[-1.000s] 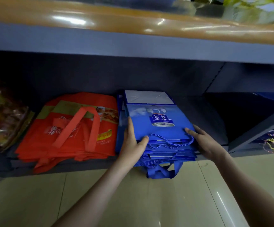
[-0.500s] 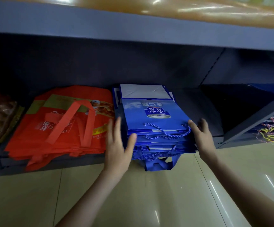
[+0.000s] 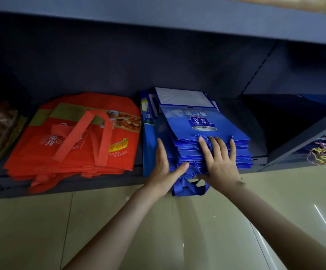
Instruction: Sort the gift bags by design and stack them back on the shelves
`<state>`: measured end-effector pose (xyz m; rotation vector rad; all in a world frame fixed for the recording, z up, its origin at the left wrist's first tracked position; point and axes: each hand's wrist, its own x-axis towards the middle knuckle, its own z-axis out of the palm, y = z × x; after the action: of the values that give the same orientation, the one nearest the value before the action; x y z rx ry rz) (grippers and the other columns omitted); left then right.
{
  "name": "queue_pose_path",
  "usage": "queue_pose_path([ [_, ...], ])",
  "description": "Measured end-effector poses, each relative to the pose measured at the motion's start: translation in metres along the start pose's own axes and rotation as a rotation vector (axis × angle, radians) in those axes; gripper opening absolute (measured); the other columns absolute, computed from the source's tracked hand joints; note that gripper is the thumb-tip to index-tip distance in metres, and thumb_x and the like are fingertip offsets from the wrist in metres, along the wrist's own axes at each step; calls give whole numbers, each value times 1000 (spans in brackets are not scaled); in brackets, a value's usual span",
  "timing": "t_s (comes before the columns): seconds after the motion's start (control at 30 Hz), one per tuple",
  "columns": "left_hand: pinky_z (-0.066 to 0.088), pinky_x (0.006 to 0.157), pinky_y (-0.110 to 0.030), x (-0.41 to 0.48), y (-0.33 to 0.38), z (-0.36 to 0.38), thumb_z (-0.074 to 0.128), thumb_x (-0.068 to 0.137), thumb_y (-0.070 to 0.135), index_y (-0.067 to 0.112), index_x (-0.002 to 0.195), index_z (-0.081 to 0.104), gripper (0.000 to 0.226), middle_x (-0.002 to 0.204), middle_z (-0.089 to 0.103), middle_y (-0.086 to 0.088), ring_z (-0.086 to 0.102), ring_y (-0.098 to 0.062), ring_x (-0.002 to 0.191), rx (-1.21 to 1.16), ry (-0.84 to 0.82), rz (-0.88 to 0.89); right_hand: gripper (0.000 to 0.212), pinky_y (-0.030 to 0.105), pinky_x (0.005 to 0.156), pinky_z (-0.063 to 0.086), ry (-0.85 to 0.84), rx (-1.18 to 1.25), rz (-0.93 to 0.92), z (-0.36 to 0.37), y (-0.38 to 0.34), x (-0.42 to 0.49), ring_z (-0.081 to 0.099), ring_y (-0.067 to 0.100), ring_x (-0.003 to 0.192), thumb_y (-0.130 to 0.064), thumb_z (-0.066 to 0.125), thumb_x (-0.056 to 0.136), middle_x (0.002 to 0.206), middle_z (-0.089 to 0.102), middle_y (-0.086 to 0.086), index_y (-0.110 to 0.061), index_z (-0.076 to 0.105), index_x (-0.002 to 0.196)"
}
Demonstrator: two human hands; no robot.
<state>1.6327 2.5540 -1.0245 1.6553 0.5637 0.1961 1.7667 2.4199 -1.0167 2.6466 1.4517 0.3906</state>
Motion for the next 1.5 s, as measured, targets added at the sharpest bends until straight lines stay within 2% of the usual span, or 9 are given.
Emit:
queue_pose_path([
  [0.27,15,118,-43,-2,0,-6,49,76,66,42,148,-14,98,158,2,17,4,-5,146,74,-62,59,153,69,102,20,41,19,-80,1,4,6,41,41,124,-62,86,26,130,50,28,-11,11,148],
  [0.47,2,117,-38,-6,8,4,37,77,69,38,149,-12,93,158,-8,15,-13,-3,143,80,-77,4,151,63,106,23,51,47,-92,-11,19,8,41,36,122,-58,89,27,129,49,22,-13,13,149],
  [0.63,6,120,-37,-9,10,9,43,69,76,44,145,-13,99,156,-7,19,-4,2,143,-48,-82,46,115,59,106,29,200,82,-35,-22,25,13,42,31,117,-32,88,55,123,53,17,-6,23,147],
  [0.87,-1,114,-54,-10,-23,2,70,72,51,21,150,-13,118,157,4,-18,-9,-27,146,830,443,468,106,58,110,23,222,97,44,-54,49,45,48,38,122,-28,86,64,126,53,20,-1,27,147],
  [0.97,8,111,-59,-4,-34,-5,81,62,48,11,152,7,121,153,22,-22,8,-33,145,1140,400,494,107,59,109,24,235,62,34,-53,49,45,49,38,121,-31,88,61,127,53,18,-1,30,146],
  [1.17,19,116,-40,14,-39,-7,42,95,41,7,146,33,63,152,32,-9,26,-23,143,1339,77,475,115,62,105,29,244,30,53,-27,30,28,50,35,117,-32,91,48,125,54,17,-5,29,141],
  [1.3,52,83,-32,12,-36,-11,85,64,25,1,109,67,54,106,69,-14,67,-29,94,1163,82,497,111,62,104,30,254,-18,34,-18,22,17,52,35,116,-30,90,47,121,56,18,-6,33,139],
  [1.4,44,75,-30,8,-43,-15,93,48,17,5,84,70,44,81,70,-7,66,-25,68,1115,220,588,106,58,105,31,282,-20,7,-17,20,12,55,34,108,-30,90,49,114,58,16,-6,35,136],
  [1.5,36,75,-30,-6,-52,-15,78,65,5,6,87,65,26,84,70,-8,65,-26,69,1088,335,779,99,49,102,28,326,6,-58,-21,11,9,52,32,99,-29,86,53,108,59,13,-6,36,135],
])
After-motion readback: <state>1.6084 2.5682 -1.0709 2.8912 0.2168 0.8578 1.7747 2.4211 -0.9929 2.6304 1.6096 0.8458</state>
